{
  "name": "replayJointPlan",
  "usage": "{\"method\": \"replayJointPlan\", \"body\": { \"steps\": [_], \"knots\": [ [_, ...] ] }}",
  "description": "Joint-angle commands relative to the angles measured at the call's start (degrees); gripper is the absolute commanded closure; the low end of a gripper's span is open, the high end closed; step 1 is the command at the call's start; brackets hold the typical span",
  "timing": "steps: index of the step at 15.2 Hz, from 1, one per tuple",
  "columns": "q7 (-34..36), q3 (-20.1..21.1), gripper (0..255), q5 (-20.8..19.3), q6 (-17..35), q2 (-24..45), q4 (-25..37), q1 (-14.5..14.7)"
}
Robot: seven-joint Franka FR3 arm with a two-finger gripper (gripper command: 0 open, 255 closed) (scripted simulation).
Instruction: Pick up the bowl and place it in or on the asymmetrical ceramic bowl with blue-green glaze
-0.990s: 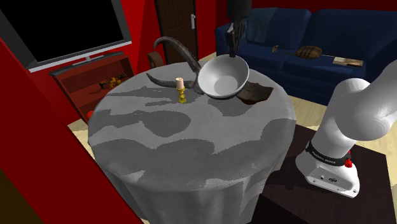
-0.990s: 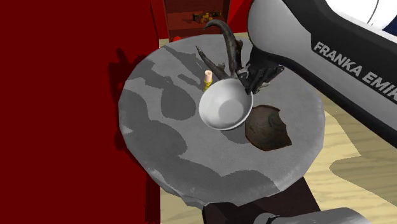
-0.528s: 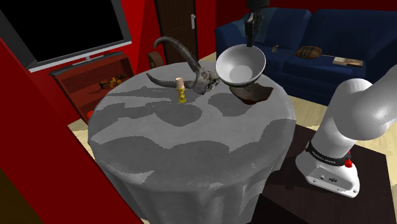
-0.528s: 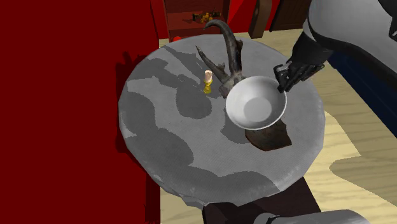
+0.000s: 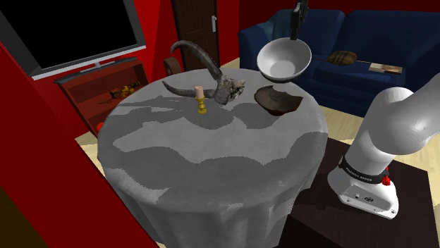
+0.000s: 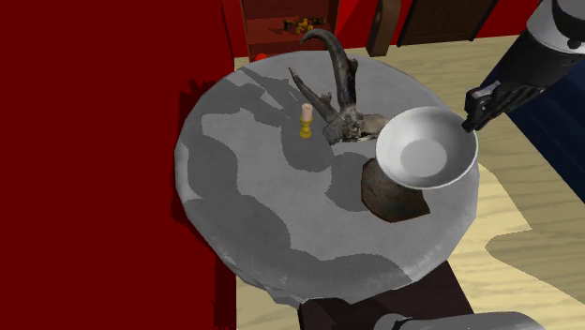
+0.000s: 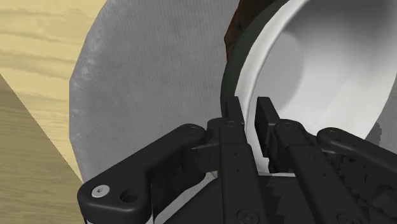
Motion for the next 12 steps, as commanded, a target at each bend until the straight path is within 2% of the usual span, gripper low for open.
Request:
{"method": "replayJointPlan", "body": {
  "steps": [1, 12],
  "knots": [
    [-0.4, -0.4, 255, -0.3, 1.1, -0.3, -1.4, -0.1],
    [-0.1, -1.0, 255, -1.1, 9.1, -2.5, -11.5, -0.7]
  ]
}}
